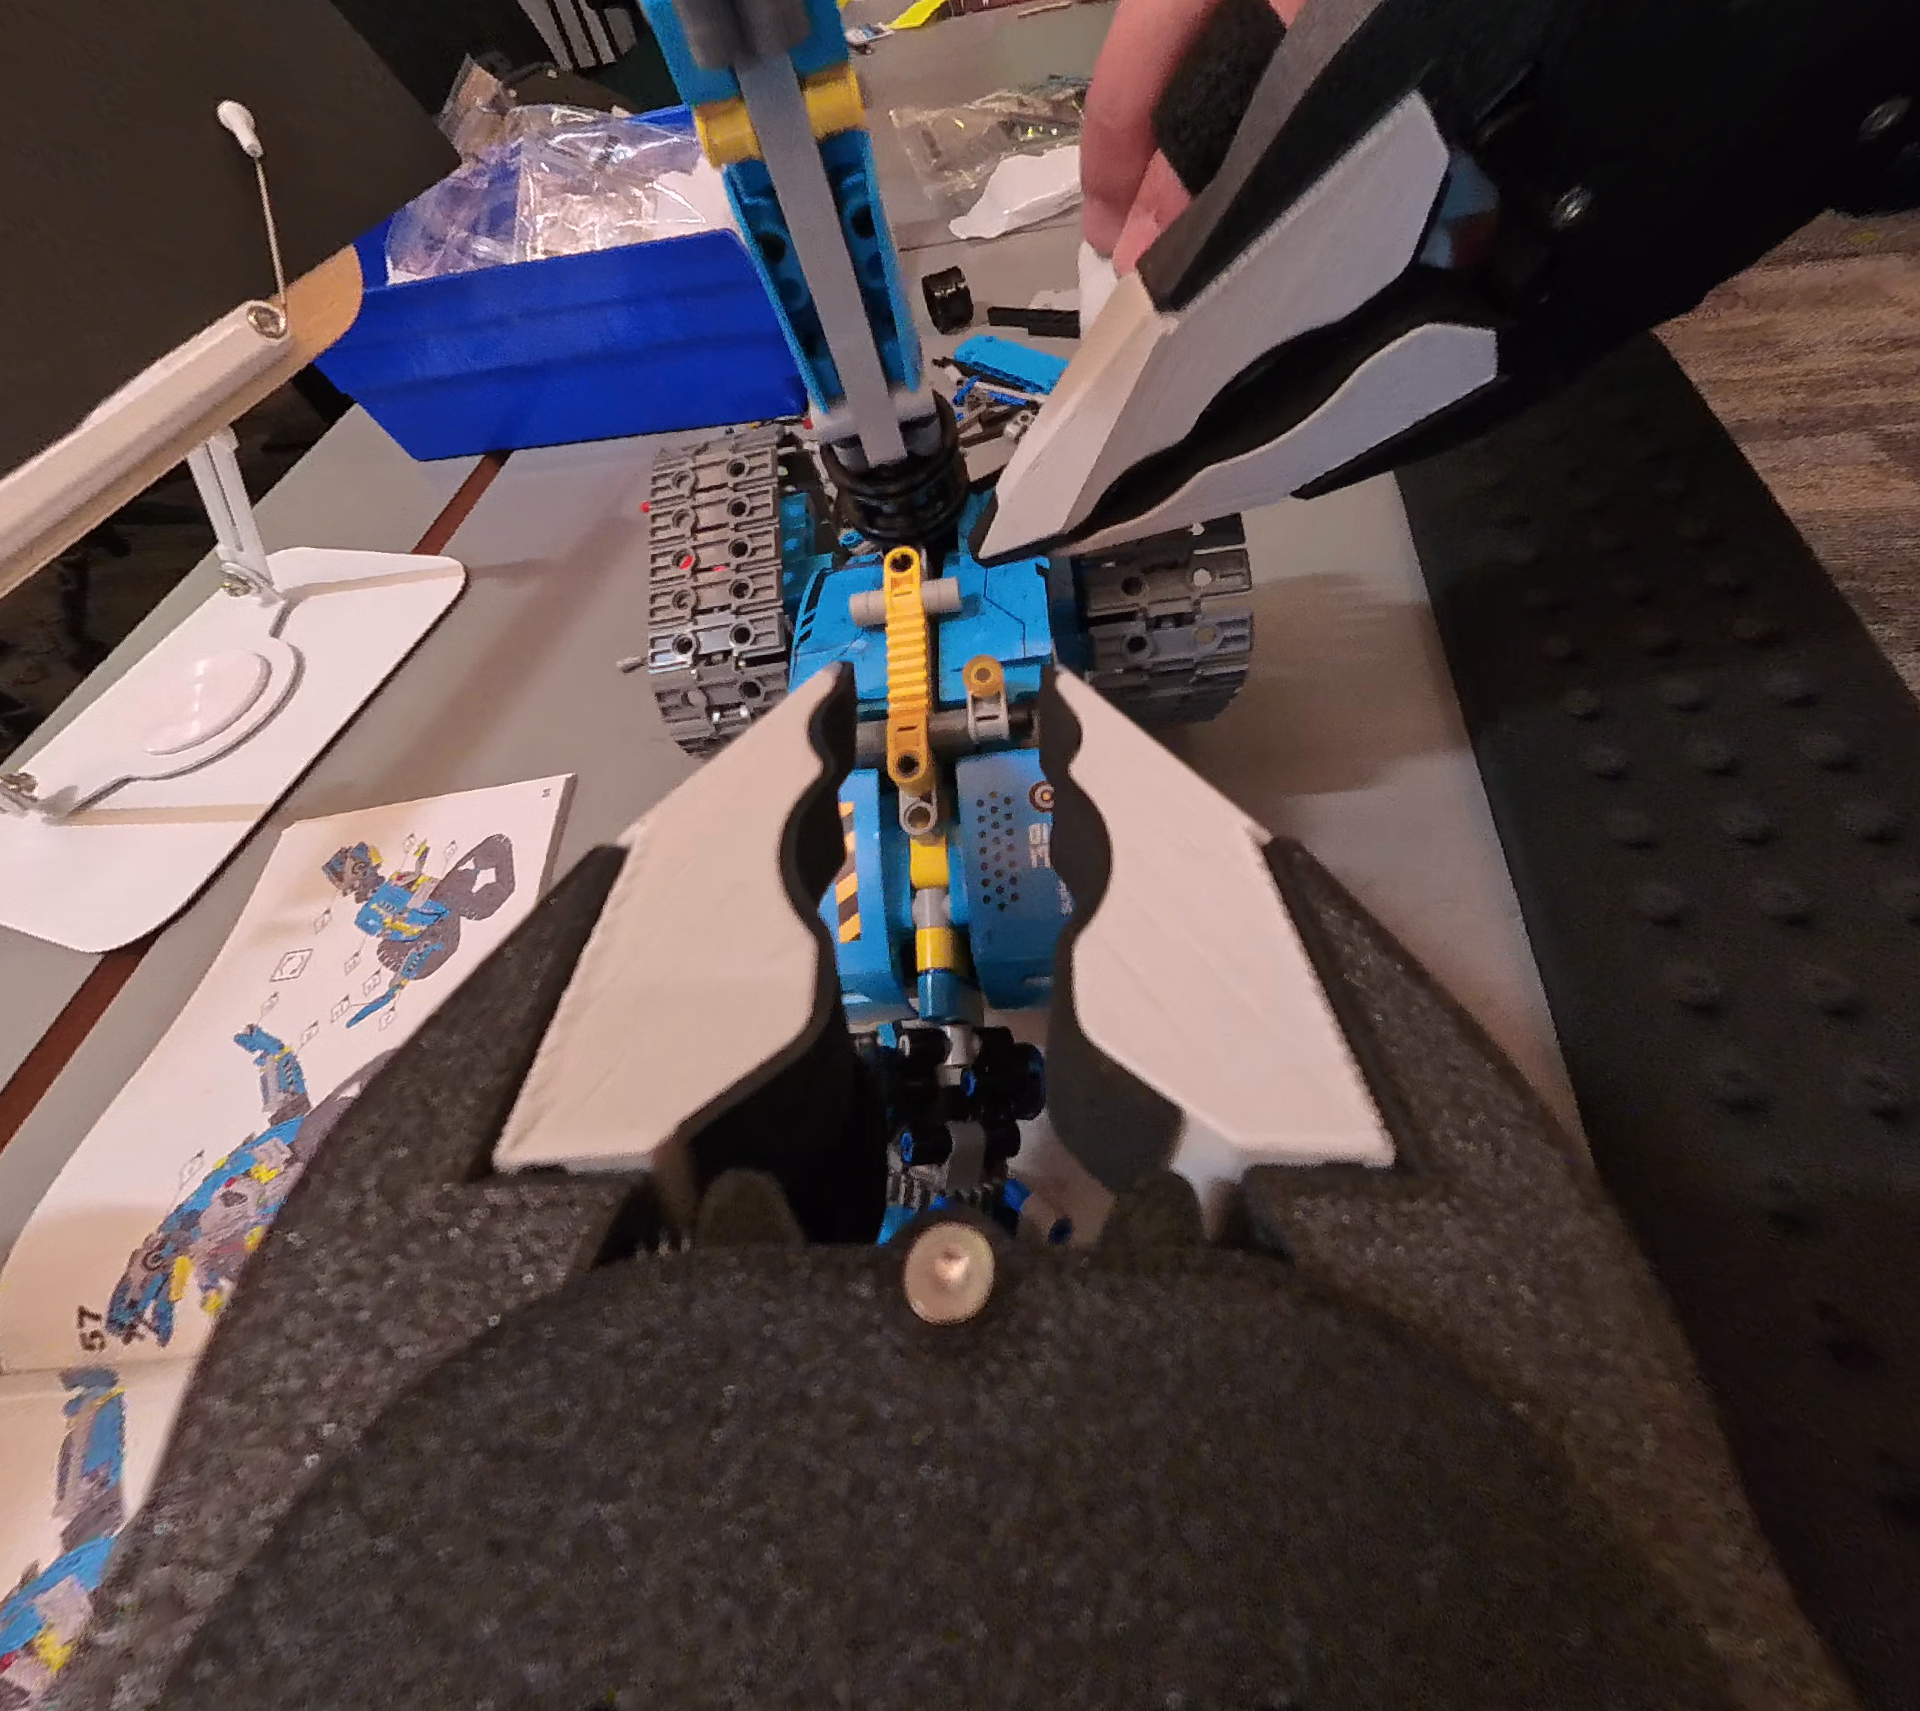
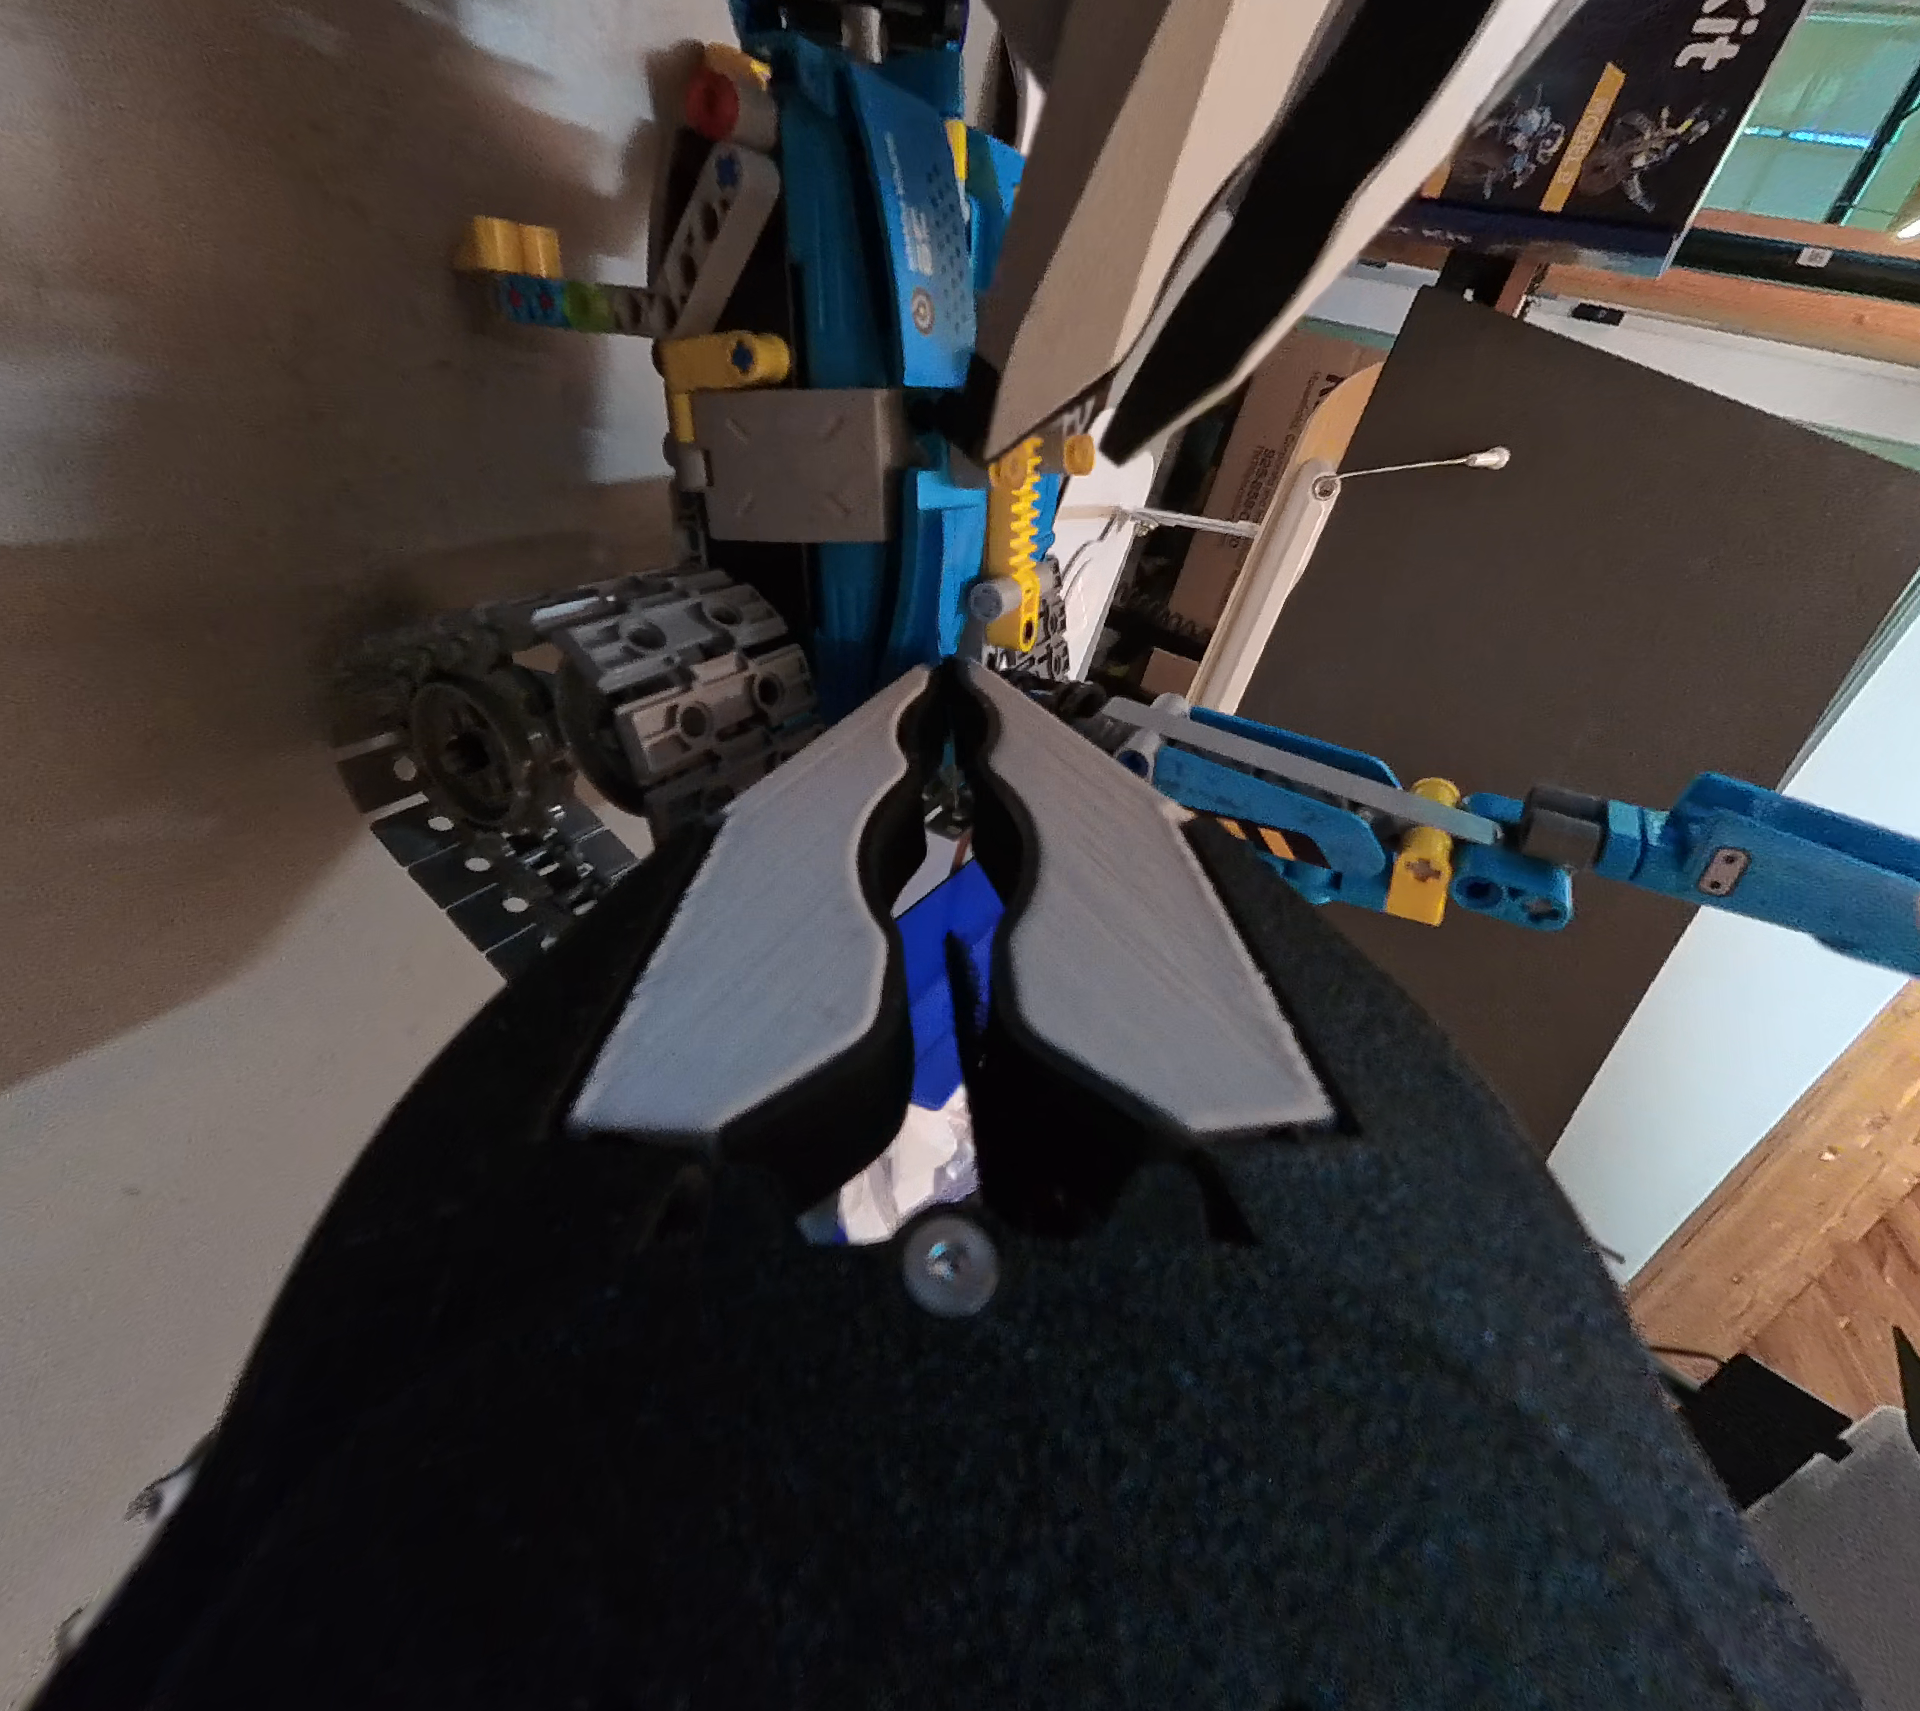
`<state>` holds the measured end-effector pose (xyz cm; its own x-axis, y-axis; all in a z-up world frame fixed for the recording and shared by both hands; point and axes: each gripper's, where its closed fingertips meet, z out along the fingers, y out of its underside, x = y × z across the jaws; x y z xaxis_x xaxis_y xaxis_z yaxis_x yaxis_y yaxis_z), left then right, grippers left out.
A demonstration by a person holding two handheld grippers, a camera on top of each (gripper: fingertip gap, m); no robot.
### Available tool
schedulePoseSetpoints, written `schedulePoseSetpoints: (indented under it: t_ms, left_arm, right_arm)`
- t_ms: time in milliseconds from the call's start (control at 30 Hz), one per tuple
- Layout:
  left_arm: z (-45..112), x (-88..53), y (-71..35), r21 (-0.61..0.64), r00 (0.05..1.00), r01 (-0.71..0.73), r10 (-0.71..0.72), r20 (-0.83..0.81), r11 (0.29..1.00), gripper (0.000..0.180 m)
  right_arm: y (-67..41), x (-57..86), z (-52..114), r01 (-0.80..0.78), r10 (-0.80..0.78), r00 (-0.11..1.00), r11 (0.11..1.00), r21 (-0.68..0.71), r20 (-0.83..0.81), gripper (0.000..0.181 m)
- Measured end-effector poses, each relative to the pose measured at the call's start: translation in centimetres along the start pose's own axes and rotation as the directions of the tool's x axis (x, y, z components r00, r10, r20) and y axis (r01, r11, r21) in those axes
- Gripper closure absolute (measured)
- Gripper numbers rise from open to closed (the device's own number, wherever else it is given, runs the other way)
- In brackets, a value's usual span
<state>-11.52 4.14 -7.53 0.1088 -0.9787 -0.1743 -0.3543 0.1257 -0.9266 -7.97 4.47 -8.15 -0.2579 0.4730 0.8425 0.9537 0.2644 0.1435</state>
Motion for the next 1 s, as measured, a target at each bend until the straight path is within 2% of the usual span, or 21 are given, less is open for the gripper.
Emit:
schedulePoseSetpoints:
  t_ms: [100,233,367,500,1000]
  left_arm:
    - [-0.2,-0.5,0.5,-0.003,0.999,0.049,-0.049,-0.008,0.999,0.140]
    - [-0.6,-1.3,0.9,-0.004,0.988,0.152,-0.152,-0.034,0.988,0.118]
    - [0.1,-0.9,2.3,-0.055,0.981,0.180,-0.183,-0.057,0.982,0.106]
    - [0.7,-0.4,3.1,-0.106,0.989,0.137,-0.142,-0.045,0.985,0.107]
    - [0.6,-0.4,3.2,-0.103,0.987,0.139,-0.146,-0.062,0.985,0.109]
  right_arm:
    - [0.0,0.1,0.0,0.007,-0.007,1.000,1.000,0.003,0.006,0.181]
    - [-0.1,0.4,-0.1,-0.007,0.007,1.000,1.000,0.010,-0.002,0.181]
    - [0.0,0.5,-0.1,-0.098,0.097,0.995,0.995,0.026,0.015,0.181]
    - [0.2,1.4,-0.6,-0.137,0.138,0.990,0.990,0.037,-0.029,0.181]
    - [-0.3,0.1,0.0,-0.130,0.131,0.991,0.991,0.036,-0.020,0.181]
